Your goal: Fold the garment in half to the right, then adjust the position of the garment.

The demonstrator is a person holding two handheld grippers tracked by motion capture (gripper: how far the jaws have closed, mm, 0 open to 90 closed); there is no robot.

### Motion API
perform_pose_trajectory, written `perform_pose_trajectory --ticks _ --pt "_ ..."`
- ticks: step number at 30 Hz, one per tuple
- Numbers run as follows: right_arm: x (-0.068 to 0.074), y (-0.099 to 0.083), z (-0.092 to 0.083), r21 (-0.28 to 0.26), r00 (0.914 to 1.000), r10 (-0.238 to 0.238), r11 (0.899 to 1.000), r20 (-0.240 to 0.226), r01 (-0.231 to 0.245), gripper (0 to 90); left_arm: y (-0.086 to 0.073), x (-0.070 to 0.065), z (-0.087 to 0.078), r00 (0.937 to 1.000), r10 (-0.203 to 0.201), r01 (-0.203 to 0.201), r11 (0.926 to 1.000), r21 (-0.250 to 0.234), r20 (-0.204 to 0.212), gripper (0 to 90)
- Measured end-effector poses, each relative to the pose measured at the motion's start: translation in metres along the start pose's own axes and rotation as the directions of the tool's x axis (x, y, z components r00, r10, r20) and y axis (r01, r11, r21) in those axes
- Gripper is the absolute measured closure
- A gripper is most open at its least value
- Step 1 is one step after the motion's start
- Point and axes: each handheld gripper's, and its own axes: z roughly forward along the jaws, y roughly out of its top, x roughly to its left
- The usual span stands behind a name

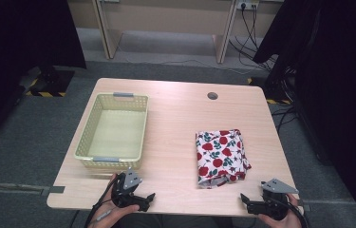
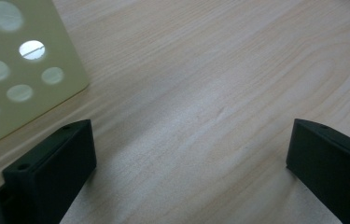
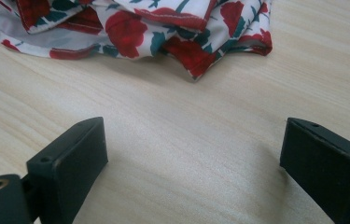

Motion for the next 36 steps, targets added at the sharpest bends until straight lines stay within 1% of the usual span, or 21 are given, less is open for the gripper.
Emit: perform_pose_trajectory --ticks 3,5,9,14,19,22,25,26,28,30,34,36 --pt "0.000 0.003 -0.003 -0.020 1.0000 0.003 1.000 -0.005 -0.003 6.7 0.000 0.000 0.000 1.0000 0.003 -0.003 1.0000 0.004 0.003 0.4" --pt "0.000 0.006 -0.005 -0.035 0.9999 -0.001 0.999 -0.013 0.000 6.3 0.000 0.001 0.000 0.9997 0.016 -0.017 0.9999 0.002 0.017 0.0" --pt "0.002 0.016 -0.006 -0.053 0.9996 -0.016 0.999 -0.022 0.014 6.2 0.000 0.003 0.000 0.9999 0.012 -0.012 0.9999 0.003 0.012 0.0" --pt "0.005 0.033 -0.002 -0.068 0.9981 -0.047 0.997 -0.040 0.044 6.4 0.000 0.005 0.000 0.9998 0.012 -0.012 0.9999 0.007 0.014 0.0" --pt "0.005 0.053 0.005 -0.076 0.9973 -0.061 0.995 -0.042 0.057 6.7 0.000 0.007 0.001 0.9999 0.010 -0.010 0.9999 -0.003 0.008 0.0" --pt "0.005 0.065 0.010 -0.085 0.9967 -0.063 0.995 -0.051 0.058 7.1 0.001 0.007 0.001 0.9999 0.009 -0.009 1.0000 0.001 0.010 0.0" --pt "0.003 0.079 0.017 -0.097 0.9959 -0.069 0.993 -0.059 0.063 8.4 0.000 0.008 0.001 0.9999 0.010 -0.010 0.9999 -0.002 0.010 0.0" --pt "0.002 0.083 0.020 -0.096 0.9959 -0.073 0.993 -0.053 0.068 8.4 0.000 0.008 0.001 0.9999 0.011 -0.011 0.9999 -0.008 0.008 0.0" --pt "-0.001 0.092 0.029 -0.082 0.9960 -0.082 0.994 -0.036 0.079 8.4 0.000 0.008 0.001 0.9999 0.011 -0.011 0.9999 -0.010 0.008 0.0" --pt "-0.002 0.098 0.038 -0.069 0.9958 -0.084 0.994 -0.037 0.081 8.4 0.000 0.008 0.001 0.9999 0.011 -0.011 0.9999 -0.008 0.008 0.0" --pt "-0.001 0.105 0.054 -0.051 0.9945 -0.095 0.994 -0.044 0.093 9.1 0.000 0.007 0.001 0.9999 0.010 -0.009 0.9999 -0.009 0.007 0.0" --pt "0.001 0.106 0.061 -0.041 0.9940 -0.102 0.994 -0.040 0.101 9.4 0.000 0.007 0.001 0.9999 0.009 -0.009 0.9999 -0.010 0.007 0.0"
